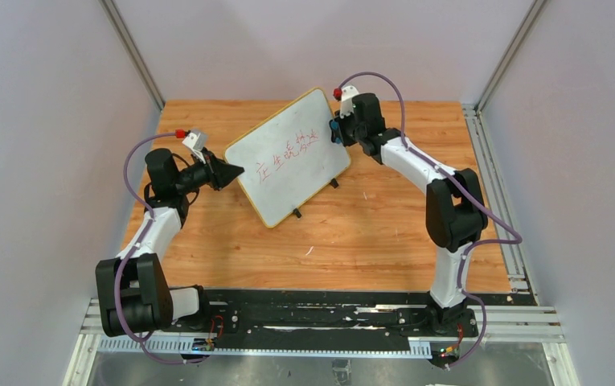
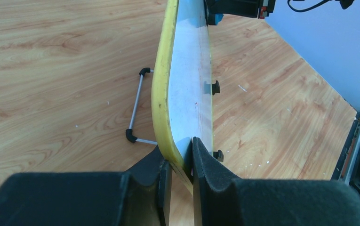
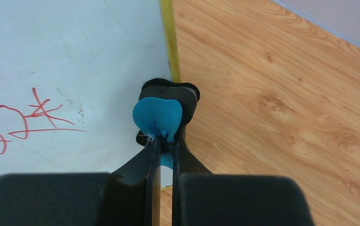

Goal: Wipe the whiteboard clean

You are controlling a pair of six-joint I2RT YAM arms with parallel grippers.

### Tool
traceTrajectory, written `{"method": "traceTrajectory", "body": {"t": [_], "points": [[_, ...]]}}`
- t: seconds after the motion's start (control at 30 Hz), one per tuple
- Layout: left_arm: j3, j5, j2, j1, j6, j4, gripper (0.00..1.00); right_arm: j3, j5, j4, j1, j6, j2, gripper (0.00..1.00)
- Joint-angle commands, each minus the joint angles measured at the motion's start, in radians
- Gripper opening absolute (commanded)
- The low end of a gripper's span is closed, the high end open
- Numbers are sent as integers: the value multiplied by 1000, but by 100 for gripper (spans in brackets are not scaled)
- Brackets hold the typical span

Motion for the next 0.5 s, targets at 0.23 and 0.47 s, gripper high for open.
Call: {"method": "traceTrajectory", "body": {"t": [0.23, 0.47], "points": [[-16, -41, 7, 3, 151, -44, 0, 12, 38, -7, 30, -22, 22, 1], [-16, -40, 7, 4, 152, -44, 0, -67, 112, 9, 26, -37, 1, 1]]}}
